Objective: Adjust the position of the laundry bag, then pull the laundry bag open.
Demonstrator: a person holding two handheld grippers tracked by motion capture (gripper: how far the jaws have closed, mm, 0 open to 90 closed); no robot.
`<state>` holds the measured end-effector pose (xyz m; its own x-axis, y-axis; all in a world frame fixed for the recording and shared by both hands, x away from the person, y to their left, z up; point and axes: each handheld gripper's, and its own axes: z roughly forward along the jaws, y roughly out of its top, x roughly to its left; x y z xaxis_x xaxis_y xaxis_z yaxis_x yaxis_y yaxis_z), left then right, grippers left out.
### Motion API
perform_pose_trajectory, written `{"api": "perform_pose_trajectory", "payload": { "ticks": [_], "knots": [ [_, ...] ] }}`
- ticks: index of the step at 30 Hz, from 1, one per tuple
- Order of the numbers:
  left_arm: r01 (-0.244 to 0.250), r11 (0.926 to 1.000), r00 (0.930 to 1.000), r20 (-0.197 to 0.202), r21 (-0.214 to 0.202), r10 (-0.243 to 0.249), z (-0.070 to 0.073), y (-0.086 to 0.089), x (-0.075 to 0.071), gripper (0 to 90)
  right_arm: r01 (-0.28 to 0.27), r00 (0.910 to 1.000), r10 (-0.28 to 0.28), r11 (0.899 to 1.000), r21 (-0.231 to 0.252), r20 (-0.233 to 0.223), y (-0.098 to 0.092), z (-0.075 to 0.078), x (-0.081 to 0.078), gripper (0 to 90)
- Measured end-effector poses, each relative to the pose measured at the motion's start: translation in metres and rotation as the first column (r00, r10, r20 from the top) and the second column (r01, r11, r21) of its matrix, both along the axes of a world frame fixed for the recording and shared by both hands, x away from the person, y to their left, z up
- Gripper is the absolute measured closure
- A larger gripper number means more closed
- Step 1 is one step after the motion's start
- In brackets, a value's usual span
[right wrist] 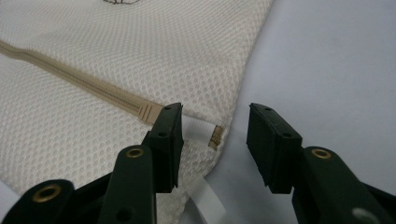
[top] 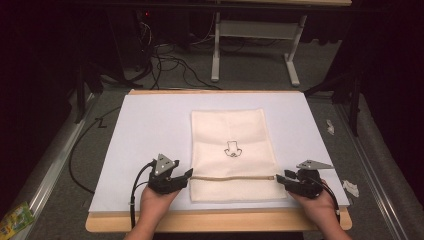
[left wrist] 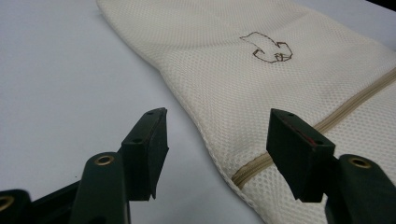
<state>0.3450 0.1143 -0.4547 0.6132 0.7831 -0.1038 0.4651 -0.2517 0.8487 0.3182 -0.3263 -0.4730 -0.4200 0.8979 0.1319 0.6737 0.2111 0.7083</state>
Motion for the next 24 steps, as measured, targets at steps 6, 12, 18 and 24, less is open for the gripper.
{"api": "perform_pose_trajectory", "payload": {
  "ticks": [6, 12, 18, 24],
  "knots": [
    [-0.002, 1.0000, 0.9999, 0.011, 0.008, 0.002, 0.002, -0.002, -0.001, 38.5, -0.027, 0.9996, 0.028, 0.999, -0.039, 0.005, 0.004, -0.002, -0.001, 58.9],
    [0.009, 0.9999, 0.9999, 0.007, -0.014, -0.009, 0.005, -0.007, -0.003, 37.7, -0.090, 0.9958, 0.091, 0.994, -0.067, 0.013, 0.007, -0.001, 0.001, 71.9],
    [0.047, 0.9982, 0.9989, 0.010, -0.038, -0.046, 0.004, -0.013, -0.002, 37.2, -0.106, 0.9939, 0.108, 0.992, -0.076, 0.024, 0.009, 0.002, 0.001, 82.7],
    [0.086, 0.9954, 0.9963, -0.001, -0.044, -0.086, 0.000, -0.021, -0.001, 38.2, -0.102, 0.9940, 0.104, 0.992, -0.074, 0.034, 0.009, 0.006, -0.002, 83.6]
  ]
}}
